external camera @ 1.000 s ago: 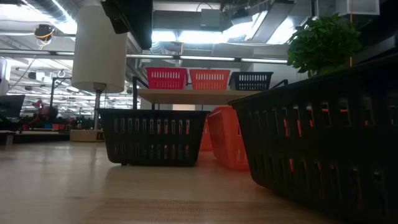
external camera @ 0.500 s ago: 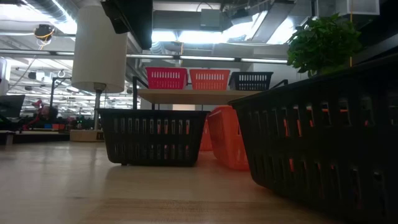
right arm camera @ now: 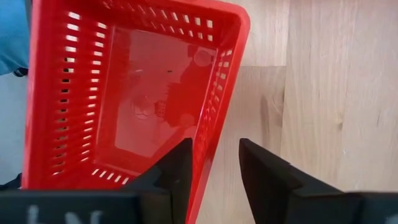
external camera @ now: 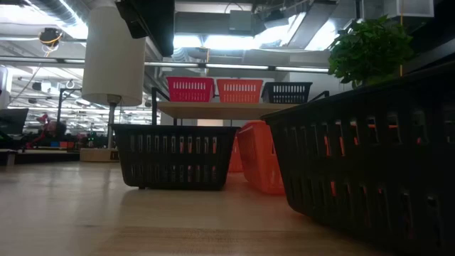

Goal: Stack baskets on shelf by color
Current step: Remove the top red basket from the red basket

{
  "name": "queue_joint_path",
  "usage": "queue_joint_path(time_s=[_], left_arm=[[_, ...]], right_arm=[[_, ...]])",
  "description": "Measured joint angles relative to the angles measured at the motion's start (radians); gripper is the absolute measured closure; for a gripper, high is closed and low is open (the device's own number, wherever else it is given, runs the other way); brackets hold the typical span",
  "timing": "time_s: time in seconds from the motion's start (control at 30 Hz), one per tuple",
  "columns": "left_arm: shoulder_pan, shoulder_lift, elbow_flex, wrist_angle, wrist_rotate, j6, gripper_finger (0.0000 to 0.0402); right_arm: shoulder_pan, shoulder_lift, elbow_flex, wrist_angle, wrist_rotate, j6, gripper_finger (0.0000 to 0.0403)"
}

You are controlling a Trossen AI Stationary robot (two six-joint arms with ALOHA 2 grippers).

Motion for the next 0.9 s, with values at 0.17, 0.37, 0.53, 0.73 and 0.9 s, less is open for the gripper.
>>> queue_joint_path(time_s=[0.17,0.37,0.53,0.73,0.9], left_arm=[[0.0,0.0,0.0,0.0,0.0,0.0,0.04],[0.0,0.0,0.0,0.0,0.0,0.0,0.04],[0.0,0.0,0.0,0.0,0.0,0.0,0.04],[0.0,0.0,0.0,0.0,0.0,0.0,0.04],[0.0,0.0,0.0,0.0,0.0,0.0,0.04]], right_arm=[[0.0,0.015,0.0,0.0,0.0,0.0,0.0285],[0.0,0.015,0.0,0.0,0.0,0.0,0.0297],[0.0,0.015,0.0,0.0,0.0,0.0,0.0323],[0.0,0.015,0.0,0.001,0.0,0.003,0.0384],[0.0,0.015,0.0,0.004,0.0,0.004,0.0394]])
